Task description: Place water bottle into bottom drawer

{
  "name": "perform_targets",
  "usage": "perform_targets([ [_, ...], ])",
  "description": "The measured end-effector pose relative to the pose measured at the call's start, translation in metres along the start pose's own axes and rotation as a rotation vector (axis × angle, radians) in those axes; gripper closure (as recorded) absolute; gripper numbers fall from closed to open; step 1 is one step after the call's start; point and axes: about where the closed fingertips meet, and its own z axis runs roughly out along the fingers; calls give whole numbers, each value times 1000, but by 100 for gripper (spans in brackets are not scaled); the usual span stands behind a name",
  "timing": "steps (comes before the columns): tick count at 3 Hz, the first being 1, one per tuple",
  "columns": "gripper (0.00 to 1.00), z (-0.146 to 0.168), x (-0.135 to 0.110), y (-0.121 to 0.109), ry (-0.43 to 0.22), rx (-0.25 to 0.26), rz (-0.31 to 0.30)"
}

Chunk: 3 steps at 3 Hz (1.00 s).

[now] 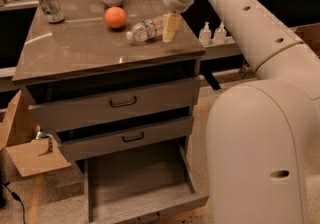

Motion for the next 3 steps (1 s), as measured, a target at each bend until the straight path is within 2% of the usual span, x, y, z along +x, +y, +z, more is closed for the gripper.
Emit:
perform_targets([
  [1,0,17,1,-9,-14,31,-5],
  [3,0,42,-10,-5,-92,-15,-74],
])
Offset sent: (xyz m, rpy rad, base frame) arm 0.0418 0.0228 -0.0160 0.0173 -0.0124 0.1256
